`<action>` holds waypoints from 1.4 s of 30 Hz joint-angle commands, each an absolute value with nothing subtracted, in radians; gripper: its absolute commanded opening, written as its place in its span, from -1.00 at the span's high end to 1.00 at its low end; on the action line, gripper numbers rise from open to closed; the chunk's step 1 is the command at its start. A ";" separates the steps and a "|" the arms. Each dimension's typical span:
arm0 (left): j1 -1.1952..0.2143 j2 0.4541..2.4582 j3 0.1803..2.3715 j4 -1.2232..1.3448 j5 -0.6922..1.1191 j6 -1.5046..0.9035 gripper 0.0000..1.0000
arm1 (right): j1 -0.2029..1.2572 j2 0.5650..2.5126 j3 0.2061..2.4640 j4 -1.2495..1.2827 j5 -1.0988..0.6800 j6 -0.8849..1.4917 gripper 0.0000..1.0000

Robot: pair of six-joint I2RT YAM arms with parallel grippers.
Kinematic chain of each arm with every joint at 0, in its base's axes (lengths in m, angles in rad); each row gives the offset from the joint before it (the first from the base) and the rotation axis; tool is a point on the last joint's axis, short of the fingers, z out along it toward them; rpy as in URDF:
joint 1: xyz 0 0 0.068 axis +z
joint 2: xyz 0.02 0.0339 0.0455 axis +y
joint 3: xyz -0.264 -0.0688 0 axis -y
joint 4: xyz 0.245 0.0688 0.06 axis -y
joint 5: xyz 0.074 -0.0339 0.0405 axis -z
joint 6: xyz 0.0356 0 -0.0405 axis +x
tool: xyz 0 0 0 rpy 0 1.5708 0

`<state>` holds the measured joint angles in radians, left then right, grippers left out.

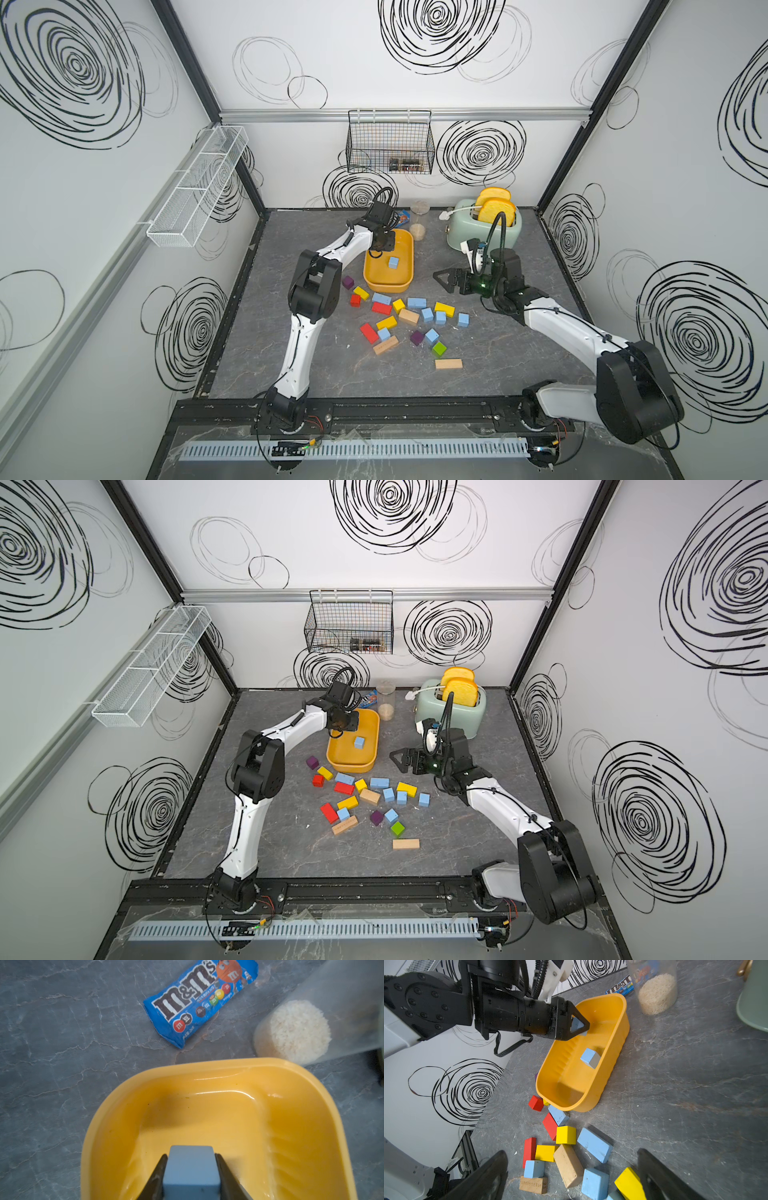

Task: Pick out the blue building blocks
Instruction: Place the building block in the storage box.

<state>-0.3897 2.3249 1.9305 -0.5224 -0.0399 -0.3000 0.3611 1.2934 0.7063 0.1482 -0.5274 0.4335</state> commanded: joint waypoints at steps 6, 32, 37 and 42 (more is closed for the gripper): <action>-0.391 2.356 1.965 -0.512 -0.018 -0.327 0.42 | 0.367 1.288 0.689 0.172 -0.520 0.436 -0.95; -0.395 2.242 1.897 -0.483 0.013 -0.344 0.01 | 0.367 1.251 0.703 0.104 -0.470 0.402 -0.95; -0.400 2.133 1.819 -0.426 0.054 -0.327 -0.07 | 0.368 1.218 0.724 0.049 -0.438 0.396 -0.95; -0.405 1.996 1.715 -0.366 0.117 -0.303 -0.20 | 0.368 1.159 0.743 -0.030 -0.356 0.369 -0.95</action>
<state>-0.3977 2.0911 1.7512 -0.4477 0.0654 -0.3210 0.3649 1.1995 0.6975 0.0364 -0.4175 0.3965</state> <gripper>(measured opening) 0.592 0.977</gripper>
